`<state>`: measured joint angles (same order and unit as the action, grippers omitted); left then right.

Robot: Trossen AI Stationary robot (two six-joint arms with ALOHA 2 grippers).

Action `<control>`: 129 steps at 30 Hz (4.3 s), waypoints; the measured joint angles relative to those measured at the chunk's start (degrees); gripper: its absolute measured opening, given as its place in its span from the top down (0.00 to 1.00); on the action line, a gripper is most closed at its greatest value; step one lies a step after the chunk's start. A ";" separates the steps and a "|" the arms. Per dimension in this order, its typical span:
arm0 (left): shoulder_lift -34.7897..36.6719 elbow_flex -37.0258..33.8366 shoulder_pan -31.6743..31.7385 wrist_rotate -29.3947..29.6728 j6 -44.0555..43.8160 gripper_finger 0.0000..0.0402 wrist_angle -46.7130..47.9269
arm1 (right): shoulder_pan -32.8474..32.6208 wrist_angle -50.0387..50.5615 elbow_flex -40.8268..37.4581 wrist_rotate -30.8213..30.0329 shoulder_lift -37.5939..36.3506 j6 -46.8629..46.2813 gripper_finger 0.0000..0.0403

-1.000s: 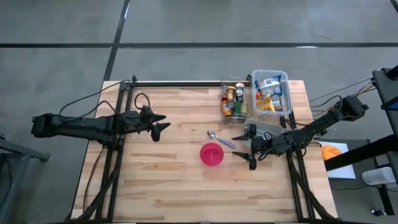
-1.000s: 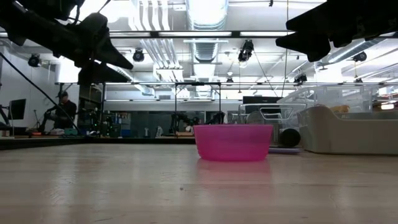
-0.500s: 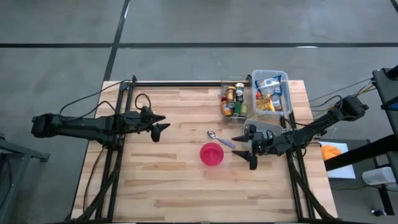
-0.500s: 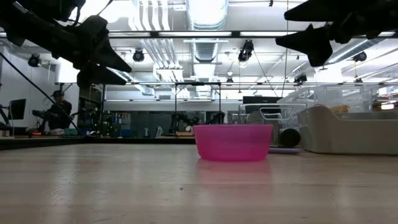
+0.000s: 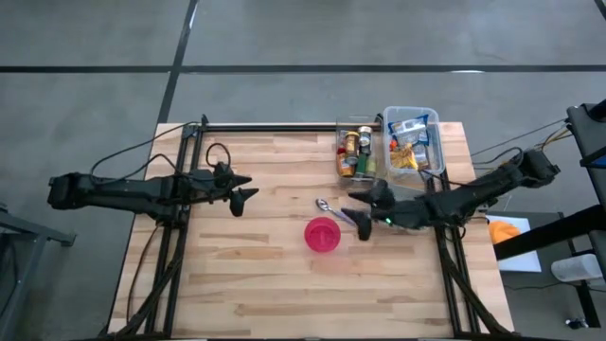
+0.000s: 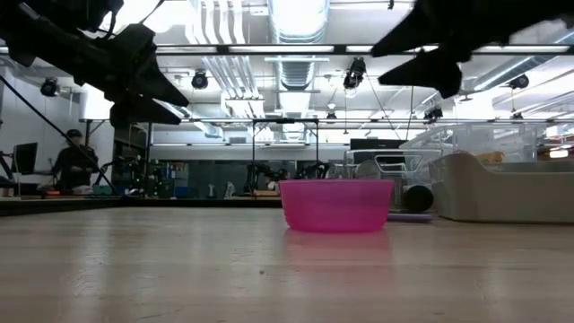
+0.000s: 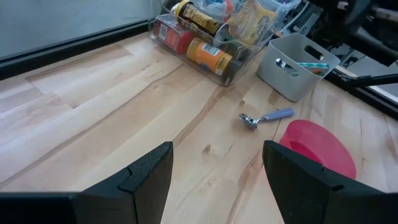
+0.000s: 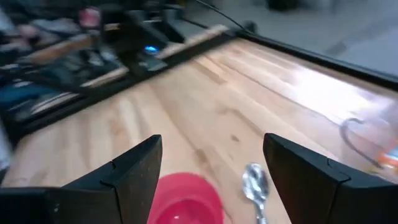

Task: Pick & Place Food Item
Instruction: Put the purple spoon into the gray bin

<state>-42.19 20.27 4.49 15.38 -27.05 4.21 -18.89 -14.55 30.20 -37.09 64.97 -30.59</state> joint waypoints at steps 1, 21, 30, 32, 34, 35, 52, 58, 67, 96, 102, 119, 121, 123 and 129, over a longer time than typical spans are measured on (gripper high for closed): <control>-0.02 0.00 0.00 0.00 0.00 0.38 0.03 | 1.02 4.27 2.86 -0.04 1.08 -2.39 0.32; -0.02 0.00 0.00 0.00 0.00 0.38 0.41 | 10.70 60.14 51.64 2.69 39.92 -29.97 0.32; -0.01 0.00 0.00 0.00 0.00 0.38 0.40 | 10.82 71.09 64.20 -1.07 53.82 -41.96 0.32; -0.02 0.00 -0.01 0.00 0.00 0.38 0.41 | 11.03 72.95 66.08 -0.83 56.22 -43.27 0.32; 0.00 0.00 0.00 0.00 0.00 0.38 0.40 | 11.31 75.09 68.15 -0.14 58.62 -44.42 0.32; -0.02 0.00 0.00 0.00 0.00 0.38 0.40 | 11.47 76.07 69.13 0.29 59.56 -45.03 0.32; -0.02 0.00 0.00 0.00 0.00 0.38 0.42 | 13.39 79.04 72.32 8.72 65.42 -48.08 0.32; -0.02 0.00 0.00 0.00 0.00 0.38 0.48 | 13.46 81.42 71.92 9.06 65.72 -50.13 0.32; 0.00 0.00 -0.02 0.00 0.00 0.38 0.52 | 13.44 85.29 70.86 9.15 65.72 -53.06 0.32; -0.02 0.02 0.00 0.00 0.00 0.38 0.48 | 16.69 78.03 70.38 10.41 65.51 -48.57 0.32; -0.02 0.00 0.00 -0.01 0.00 0.38 0.47 | 16.83 78.02 70.16 10.54 66.41 -48.77 0.32; -0.01 0.02 -0.01 -0.01 0.00 0.38 0.44 | 17.02 78.01 70.20 10.56 67.04 -48.51 0.69; -0.01 0.01 -0.01 0.00 0.00 0.38 0.44 | 17.02 78.09 70.18 10.59 67.04 -48.22 0.73; -0.02 0.00 -0.02 -0.02 0.00 0.38 0.44 | 17.04 78.08 70.18 10.61 67.06 -47.34 0.77; -0.02 0.00 0.00 -0.02 0.00 0.38 0.44 | 17.02 78.01 70.09 10.48 67.10 -44.89 0.90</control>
<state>-42.22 20.27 4.49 15.36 -27.05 4.64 -1.87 63.46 100.29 -26.61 132.07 -75.48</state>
